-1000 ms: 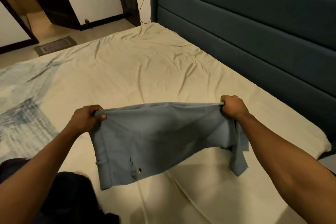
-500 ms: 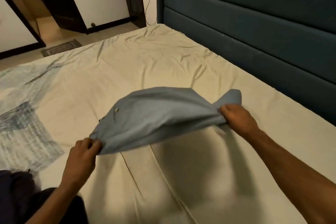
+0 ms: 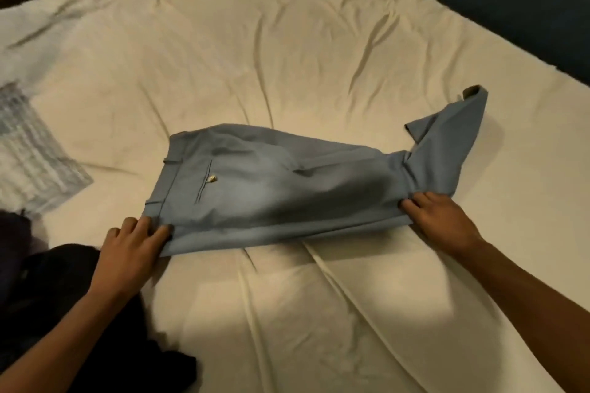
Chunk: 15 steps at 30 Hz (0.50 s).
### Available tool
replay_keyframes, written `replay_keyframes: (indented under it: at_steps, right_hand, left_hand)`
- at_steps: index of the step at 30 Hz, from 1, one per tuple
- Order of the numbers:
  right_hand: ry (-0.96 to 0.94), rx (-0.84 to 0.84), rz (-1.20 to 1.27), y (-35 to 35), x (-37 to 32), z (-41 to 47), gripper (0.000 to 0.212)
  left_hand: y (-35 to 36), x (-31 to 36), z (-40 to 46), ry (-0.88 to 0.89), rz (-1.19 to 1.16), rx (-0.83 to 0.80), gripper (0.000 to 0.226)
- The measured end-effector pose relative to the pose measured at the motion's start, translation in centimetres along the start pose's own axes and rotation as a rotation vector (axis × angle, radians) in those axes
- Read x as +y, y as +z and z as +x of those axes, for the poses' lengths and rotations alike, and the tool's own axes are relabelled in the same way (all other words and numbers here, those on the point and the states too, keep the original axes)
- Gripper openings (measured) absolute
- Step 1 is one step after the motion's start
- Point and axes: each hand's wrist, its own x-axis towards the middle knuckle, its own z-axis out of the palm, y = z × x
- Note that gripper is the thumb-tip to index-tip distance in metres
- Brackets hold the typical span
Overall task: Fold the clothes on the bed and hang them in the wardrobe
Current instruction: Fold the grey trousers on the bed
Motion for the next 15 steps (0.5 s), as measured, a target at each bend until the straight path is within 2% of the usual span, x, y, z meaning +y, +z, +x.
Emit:
replay_keyframes:
  at_steps: [3, 5, 9, 11, 12, 13, 15]
  right_hand:
    - [-0.002, -0.125, -0.03, 0.3, -1.8, -0.3, 0.045]
    - [0.044, -0.198, -0.026, 0.2, -2.4, -0.2, 0.049]
    - [0.094, -0.475, -0.008, -2.6, -3.1, 0.5, 0.045]
    - [0.15, -0.535, 0.179, -4.4, -3.7, 1.2, 0.05]
    - [0.202, -0.505, 0.366, -5.1, -4.0, 1.8, 0.052]
    - [0.225, -0.393, 0.51, -5.8, -4.5, 2.5, 0.051]
    - [0.167, -0.157, 0.547, -7.0, -5.6, 4.6, 0.041]
  left_hand:
    - [0.8, 0.5, -1.6, 0.007, 0.013, -0.196, 0.057]
    - [1.2, 0.6, -1.6, -0.034, 0.01, -0.265, 0.062]
    - [0.3, 0.5, -0.7, -0.091, -0.057, -0.465, 0.054]
    - [-1.2, 0.1, 0.2, -0.119, -0.185, -0.561, 0.046]
    - [-2.0, -0.4, 0.8, -0.156, -0.337, -0.564, 0.047]
    - [-2.8, -0.8, 1.5, -0.195, -0.496, -0.512, 0.048]
    - [-3.6, -1.5, 3.2, -0.227, -0.637, -0.283, 0.047]
